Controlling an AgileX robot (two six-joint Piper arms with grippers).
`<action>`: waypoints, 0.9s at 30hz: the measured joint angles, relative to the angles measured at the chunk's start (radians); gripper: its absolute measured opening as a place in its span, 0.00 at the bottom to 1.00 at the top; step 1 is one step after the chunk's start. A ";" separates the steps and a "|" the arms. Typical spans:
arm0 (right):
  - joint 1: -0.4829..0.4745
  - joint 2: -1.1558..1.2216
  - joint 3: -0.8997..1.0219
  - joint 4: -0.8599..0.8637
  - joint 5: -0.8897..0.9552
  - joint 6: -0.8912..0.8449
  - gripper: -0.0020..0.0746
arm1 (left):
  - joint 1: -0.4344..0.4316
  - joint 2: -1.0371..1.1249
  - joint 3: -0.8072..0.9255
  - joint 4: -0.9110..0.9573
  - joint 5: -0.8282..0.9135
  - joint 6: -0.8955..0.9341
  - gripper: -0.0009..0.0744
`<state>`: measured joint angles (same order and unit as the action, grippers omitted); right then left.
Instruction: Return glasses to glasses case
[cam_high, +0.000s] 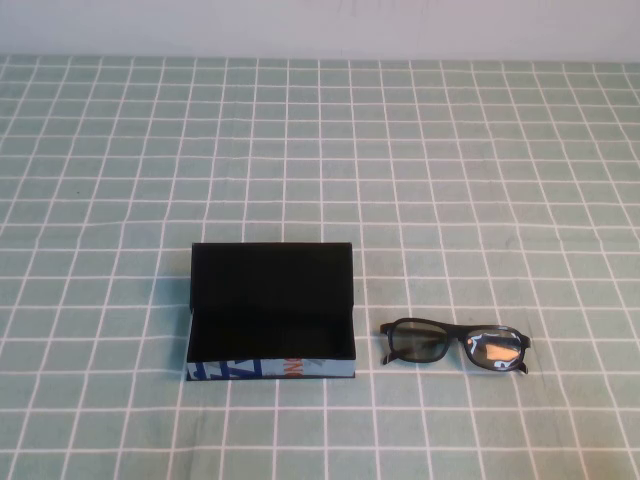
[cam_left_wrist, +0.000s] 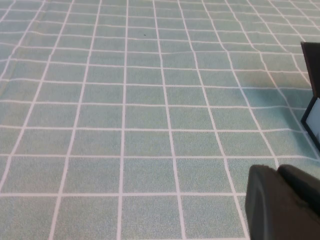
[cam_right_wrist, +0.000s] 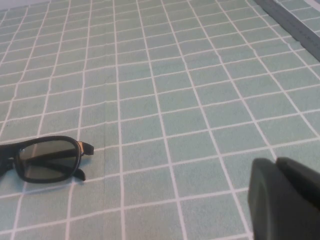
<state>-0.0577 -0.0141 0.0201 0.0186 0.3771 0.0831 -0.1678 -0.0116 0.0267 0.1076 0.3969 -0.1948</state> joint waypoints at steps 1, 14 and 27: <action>0.000 0.000 0.000 0.000 0.000 0.000 0.01 | 0.000 0.000 0.000 0.000 0.000 0.000 0.01; 0.000 0.000 0.000 0.000 0.000 0.000 0.01 | 0.000 0.000 0.000 0.004 0.000 0.002 0.01; 0.000 0.000 0.007 0.000 -0.173 0.000 0.01 | 0.000 0.000 0.000 0.004 -0.108 0.007 0.01</action>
<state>-0.0577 -0.0141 0.0270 0.0186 0.2038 0.0831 -0.1678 -0.0116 0.0267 0.1119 0.2892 -0.1881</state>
